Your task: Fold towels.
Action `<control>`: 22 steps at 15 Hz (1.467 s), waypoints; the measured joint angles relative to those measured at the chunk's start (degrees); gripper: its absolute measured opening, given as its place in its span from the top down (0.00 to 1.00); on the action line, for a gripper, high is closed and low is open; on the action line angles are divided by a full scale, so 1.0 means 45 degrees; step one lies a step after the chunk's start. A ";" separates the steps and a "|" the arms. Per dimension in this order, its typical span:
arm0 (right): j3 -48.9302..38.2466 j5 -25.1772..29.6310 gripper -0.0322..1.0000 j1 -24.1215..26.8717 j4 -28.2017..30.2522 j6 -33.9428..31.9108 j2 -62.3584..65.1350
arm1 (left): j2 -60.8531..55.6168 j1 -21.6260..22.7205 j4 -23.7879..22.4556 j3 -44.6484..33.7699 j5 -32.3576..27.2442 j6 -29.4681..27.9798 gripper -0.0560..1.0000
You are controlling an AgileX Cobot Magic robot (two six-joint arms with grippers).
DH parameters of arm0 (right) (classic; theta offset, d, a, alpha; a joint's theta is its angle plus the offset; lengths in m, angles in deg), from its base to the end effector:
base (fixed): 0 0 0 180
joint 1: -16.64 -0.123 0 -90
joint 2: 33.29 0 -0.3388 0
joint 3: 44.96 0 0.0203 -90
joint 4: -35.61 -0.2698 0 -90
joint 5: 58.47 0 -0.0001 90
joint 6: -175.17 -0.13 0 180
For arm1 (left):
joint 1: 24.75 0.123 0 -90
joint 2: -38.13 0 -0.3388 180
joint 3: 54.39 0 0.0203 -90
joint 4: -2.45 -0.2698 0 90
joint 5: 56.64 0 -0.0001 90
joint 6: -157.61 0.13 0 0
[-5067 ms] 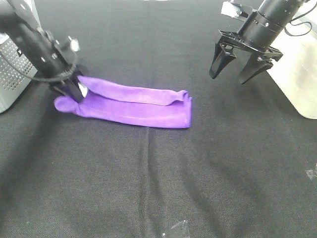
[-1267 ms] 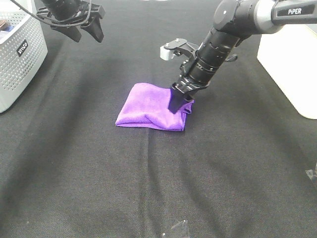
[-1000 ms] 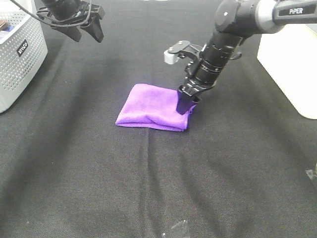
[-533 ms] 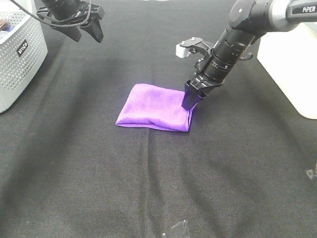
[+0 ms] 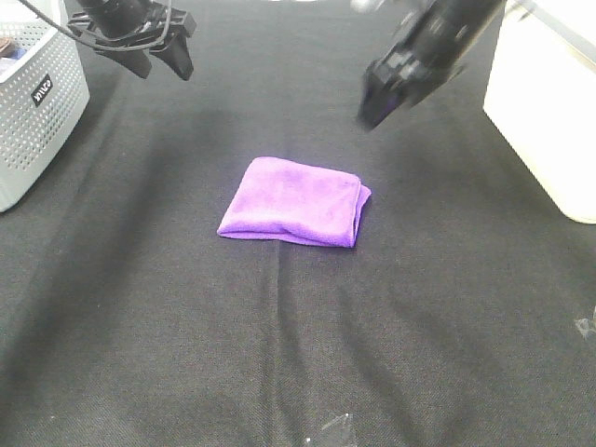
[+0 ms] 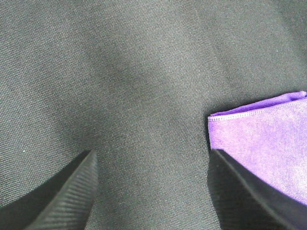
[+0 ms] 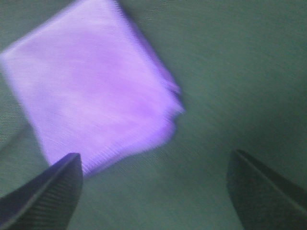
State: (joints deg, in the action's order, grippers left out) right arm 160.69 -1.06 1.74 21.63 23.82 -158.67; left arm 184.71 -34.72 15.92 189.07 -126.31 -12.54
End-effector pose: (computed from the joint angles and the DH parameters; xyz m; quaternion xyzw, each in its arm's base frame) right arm 0.4923 0.1584 0.2570 -0.3201 0.9198 0.0891 0.2089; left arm 0.5931 -0.1331 0.2497 0.1526 0.9532 -0.1167 0.2335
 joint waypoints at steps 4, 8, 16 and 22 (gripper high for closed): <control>0.0000 0.1897 0.18 0.2610 0.0789 -0.3323 0.2012 | -0.1833 0.0395 -0.1910 -0.0458 -0.0013 -0.0344 0.35; 0.0000 0.2623 0.18 0.4278 0.1057 -0.3934 0.3603 | -0.4762 0.1630 -0.1974 -0.3323 -0.0025 -0.0509 0.31; -0.6748 0.2674 0.18 0.4278 0.0802 -0.4049 1.2758 | -1.4031 0.1770 -0.2508 -1.3407 -0.0025 -0.1642 0.24; -1.2083 0.2776 0.18 0.4278 0.1974 -0.3794 1.9875 | -2.1085 0.1770 -0.2992 -1.9608 0.2088 -0.1630 0.24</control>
State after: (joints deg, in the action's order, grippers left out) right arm 106.31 11.43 20.99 30.51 6.74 -69.23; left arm 89.82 -26.76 2.45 100.84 -116.92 -19.87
